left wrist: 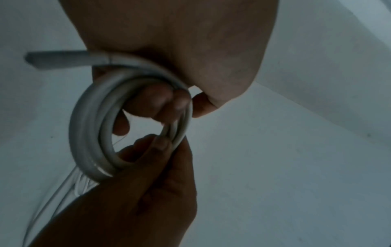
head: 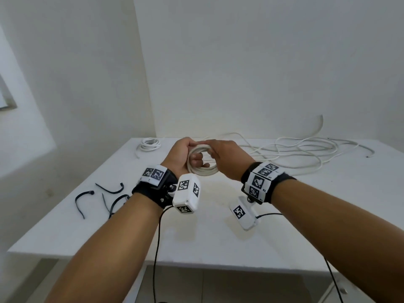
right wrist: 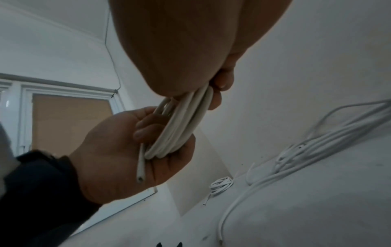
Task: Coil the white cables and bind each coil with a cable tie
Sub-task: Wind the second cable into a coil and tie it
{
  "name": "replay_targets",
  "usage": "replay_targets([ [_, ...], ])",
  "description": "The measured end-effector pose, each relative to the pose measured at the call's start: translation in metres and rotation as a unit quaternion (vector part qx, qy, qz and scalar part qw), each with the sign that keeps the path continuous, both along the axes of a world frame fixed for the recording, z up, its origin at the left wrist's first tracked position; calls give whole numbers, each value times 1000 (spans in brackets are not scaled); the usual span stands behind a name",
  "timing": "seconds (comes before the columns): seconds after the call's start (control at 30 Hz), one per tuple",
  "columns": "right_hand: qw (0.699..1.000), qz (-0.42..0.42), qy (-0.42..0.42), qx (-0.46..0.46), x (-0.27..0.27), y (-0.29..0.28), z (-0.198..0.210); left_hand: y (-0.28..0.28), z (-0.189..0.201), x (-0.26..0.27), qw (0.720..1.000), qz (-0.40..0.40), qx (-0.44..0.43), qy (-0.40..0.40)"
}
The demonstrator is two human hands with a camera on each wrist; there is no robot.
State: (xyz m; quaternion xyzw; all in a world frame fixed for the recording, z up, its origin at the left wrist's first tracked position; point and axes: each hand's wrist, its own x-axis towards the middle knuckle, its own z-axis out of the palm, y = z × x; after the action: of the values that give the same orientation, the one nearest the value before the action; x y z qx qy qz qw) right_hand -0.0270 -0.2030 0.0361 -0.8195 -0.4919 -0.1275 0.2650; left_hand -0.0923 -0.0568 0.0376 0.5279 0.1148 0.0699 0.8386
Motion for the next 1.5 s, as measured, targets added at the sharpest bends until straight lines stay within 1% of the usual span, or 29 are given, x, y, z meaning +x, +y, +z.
replay_targets([
  [0.07, 1000, 17, -4, -8, -8, 14, 5, 4, 0, -5, 997, 69, 46, 2],
  [0.17, 999, 15, 20, 21, -22, 41, 8, 14, 3, -15, 975, 189, 115, -27],
  [0.27, 997, 2, 67, 36, -38, 69, 4, 34, 1, -26, 953, 259, 153, -32],
  [0.33, 996, 9, 82, 14, -47, 85, 2, 51, -6, -37, 943, 291, 157, -19],
  [0.43, 991, 43, 124, -16, -53, 102, 0, 78, -12, -57, 933, 329, 145, 5],
  [0.5, 986, 54, 158, -28, -52, 110, -5, 98, -12, -74, 922, 364, 128, 25],
  [0.57, 977, 63, 200, -44, -51, 115, -12, 119, -12, -89, 910, 400, 102, 27],
  [0.63, 972, 80, 183, -124, -55, 118, -20, 134, -14, -104, 900, 425, 90, 29],
  [0.73, 948, 116, 147, -257, -70, 126, -30, 148, -19, -118, 894, 438, 80, 41],
  [0.8, 935, 137, 134, -298, -81, 133, -35, 153, -24, -123, 893, 443, 72, 44],
  [0.83, 934, 140, 123, -306, -85, 136, -37, 154, -26, -125, 892, 444, 70, 45],
  [1.0, 929, 138, 90, -330, -92, 146, -45, 154, -35, -127, 896, 438, 57, 46],
  [1.1, 931, 133, 88, -329, -89, 144, -45, 153, -35, -124, 901, 428, 57, 49],
  [1.27, 936, 122, 75, -321, -71, 128, -31, 145, -32, -117, 907, 417, 52, 39],
  [1.37, 936, 107, 116, -314, -54, 106, -16, 136, -30, -108, 913, 401, 59, 37],
  [1.43, 939, 93, 157, -291, -39, 88, -8, 125, -28, -97, 923, 380, 58, 32],
  [1.5, 945, 66, 180, -264, -23, 70, -3, 111, -27, -84, 933, 354, 58, 26],
])
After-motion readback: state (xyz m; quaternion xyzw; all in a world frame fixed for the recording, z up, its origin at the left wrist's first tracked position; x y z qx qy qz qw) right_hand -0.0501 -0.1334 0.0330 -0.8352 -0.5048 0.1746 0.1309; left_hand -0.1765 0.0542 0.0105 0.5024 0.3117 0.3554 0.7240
